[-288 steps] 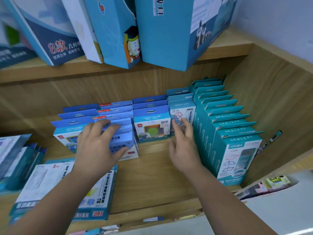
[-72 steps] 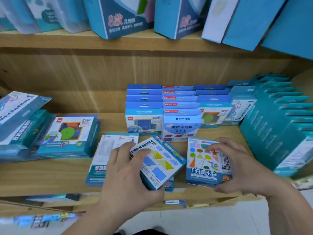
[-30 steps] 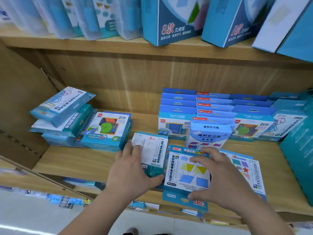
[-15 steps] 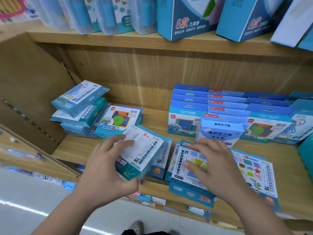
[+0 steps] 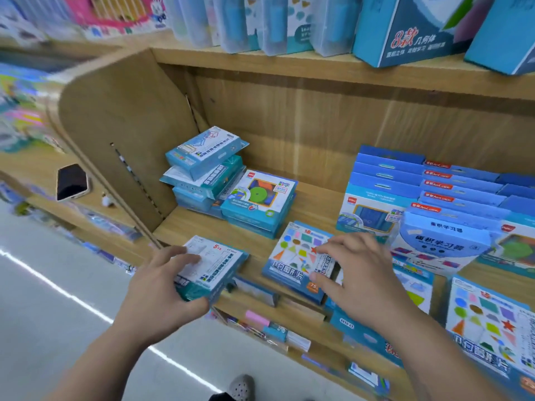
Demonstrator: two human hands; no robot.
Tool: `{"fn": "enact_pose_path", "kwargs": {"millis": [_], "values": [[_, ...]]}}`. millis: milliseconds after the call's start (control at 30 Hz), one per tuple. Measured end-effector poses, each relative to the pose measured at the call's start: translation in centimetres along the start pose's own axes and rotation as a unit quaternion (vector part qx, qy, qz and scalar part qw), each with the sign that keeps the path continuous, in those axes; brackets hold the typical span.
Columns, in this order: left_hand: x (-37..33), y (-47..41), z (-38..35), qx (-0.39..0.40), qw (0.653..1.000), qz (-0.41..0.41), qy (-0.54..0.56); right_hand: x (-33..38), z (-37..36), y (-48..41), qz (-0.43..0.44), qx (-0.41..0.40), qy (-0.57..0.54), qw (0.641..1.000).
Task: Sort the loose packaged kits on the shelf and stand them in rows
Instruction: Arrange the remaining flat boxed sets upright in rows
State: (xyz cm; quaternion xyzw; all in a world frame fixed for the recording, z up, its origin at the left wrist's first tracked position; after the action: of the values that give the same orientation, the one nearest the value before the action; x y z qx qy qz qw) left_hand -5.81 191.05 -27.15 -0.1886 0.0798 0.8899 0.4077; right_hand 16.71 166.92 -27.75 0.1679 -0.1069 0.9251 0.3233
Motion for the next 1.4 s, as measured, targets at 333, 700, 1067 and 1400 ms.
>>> {"fn": "enact_pose_path", "kwargs": {"millis": [333,700,1067,1400], "values": [[4.6,-6.2,-1.4,0.14,0.98,-0.135,-0.051,2.3,-0.2,-2.5,-0.045,0.001,0.02,0.999],[7.2,-10.8,-0.5,0.167,0.958,-0.22,-0.077,7.7,-0.5,-11.5,-0.097,0.03,-0.083,0.991],[7.7,-13.4,1.6,0.287,0.896,-0.311,-0.137,7.7,-1.7,-15.9,-0.129,0.095,0.026,0.987],[4.8,-14.8,0.3,0.306,0.863,-0.376,-0.143,7.7,0.9,-9.4,-0.122,-0.022,-0.019,0.992]]}}
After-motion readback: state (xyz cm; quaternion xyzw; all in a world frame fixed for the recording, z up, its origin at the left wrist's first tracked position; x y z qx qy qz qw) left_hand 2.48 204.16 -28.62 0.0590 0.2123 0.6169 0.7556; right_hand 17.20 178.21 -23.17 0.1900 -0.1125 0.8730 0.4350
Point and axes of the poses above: each hand's wrist, its own y-axis away from the middle knuckle, its own z-axis out of the back of the hand, x = y × z, the point moved 1 cm from there along -y, towards the middle knuckle, and after that the axes turned 1 degree about z, right-handed, at the moved point
